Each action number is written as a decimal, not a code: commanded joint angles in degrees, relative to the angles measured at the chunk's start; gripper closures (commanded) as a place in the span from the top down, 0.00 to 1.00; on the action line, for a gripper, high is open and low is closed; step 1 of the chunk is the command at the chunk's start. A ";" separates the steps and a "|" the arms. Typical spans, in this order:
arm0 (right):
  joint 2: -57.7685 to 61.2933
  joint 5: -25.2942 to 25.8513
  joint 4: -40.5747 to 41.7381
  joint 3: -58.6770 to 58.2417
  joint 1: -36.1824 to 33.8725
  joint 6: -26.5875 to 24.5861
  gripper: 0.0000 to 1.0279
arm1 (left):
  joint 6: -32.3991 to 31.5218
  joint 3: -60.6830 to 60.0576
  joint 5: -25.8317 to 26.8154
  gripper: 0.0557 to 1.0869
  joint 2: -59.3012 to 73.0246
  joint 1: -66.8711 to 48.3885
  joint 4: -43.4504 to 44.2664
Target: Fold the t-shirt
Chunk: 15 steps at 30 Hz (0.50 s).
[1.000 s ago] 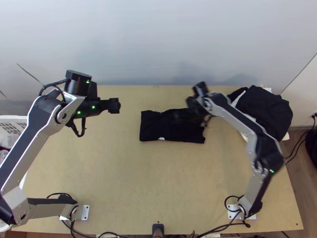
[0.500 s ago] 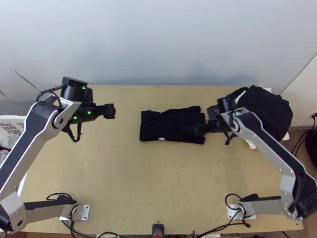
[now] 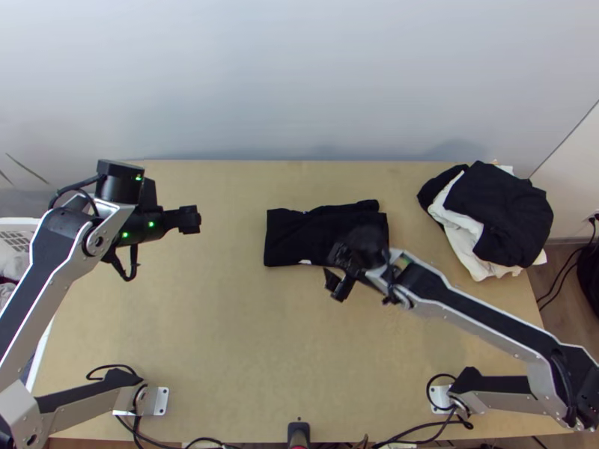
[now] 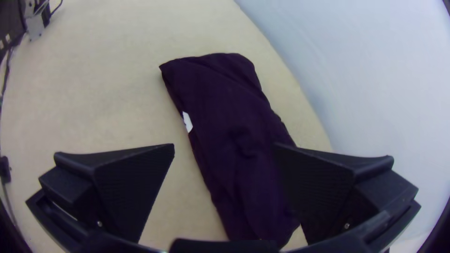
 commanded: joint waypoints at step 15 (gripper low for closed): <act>11.71 3.70 38.76 -18.33 4.03 -24.02 0.96 | -0.66 -8.53 0.10 0.96 -4.30 2.70 2.89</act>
